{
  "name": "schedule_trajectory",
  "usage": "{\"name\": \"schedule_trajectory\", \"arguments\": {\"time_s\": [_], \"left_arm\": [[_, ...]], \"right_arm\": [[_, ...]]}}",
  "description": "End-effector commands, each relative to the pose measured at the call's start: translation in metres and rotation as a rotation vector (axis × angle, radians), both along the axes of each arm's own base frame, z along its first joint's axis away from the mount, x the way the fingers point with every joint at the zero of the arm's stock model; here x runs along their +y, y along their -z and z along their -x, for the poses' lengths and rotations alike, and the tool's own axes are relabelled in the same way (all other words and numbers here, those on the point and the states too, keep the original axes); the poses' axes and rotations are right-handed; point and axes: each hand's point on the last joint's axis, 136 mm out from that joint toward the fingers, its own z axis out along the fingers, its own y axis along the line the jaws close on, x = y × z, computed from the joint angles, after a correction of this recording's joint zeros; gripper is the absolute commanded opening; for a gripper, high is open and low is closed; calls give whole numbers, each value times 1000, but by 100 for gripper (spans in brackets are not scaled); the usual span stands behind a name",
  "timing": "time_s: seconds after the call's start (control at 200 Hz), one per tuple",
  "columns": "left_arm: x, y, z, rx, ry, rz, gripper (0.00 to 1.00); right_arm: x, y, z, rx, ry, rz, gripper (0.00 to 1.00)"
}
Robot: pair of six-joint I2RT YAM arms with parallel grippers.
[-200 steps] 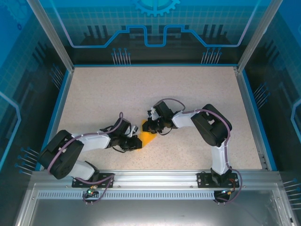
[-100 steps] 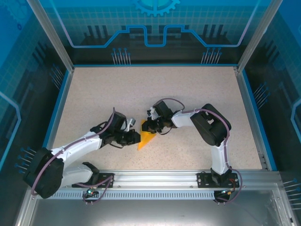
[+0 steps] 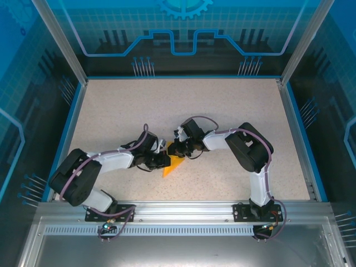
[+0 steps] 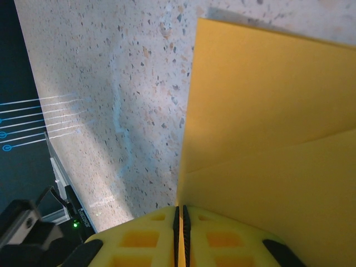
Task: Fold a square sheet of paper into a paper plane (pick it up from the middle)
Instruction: Fourth fold the wing at the center of the table.
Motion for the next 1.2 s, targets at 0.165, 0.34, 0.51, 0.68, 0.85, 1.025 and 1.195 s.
{"name": "schedule_trajectory", "arguments": {"time_s": [0.165,0.34,0.51,0.68,0.85,1.025,1.195], "left_arm": [[30,58,14,102,-44,-142,4],[48,80,37,163,-66,-202,3],[46,77,43,167,-51,-173,3],[43,74,42,160,-35,-161,4],[40,72,41,160,-22,-153,4],[40,73,43,169,-18,-149,4],[42,75,44,184,-24,-160,4]], "right_arm": [[-38,60,21,91,58,236,14],[-32,18,-2,-2,67,168,16],[-41,-32,-23,-116,80,116,17],[-38,-34,-8,-114,53,103,16],[-14,-18,10,-83,3,75,15],[-22,6,-4,-70,70,133,14],[-40,17,-20,-70,121,189,13]]}}
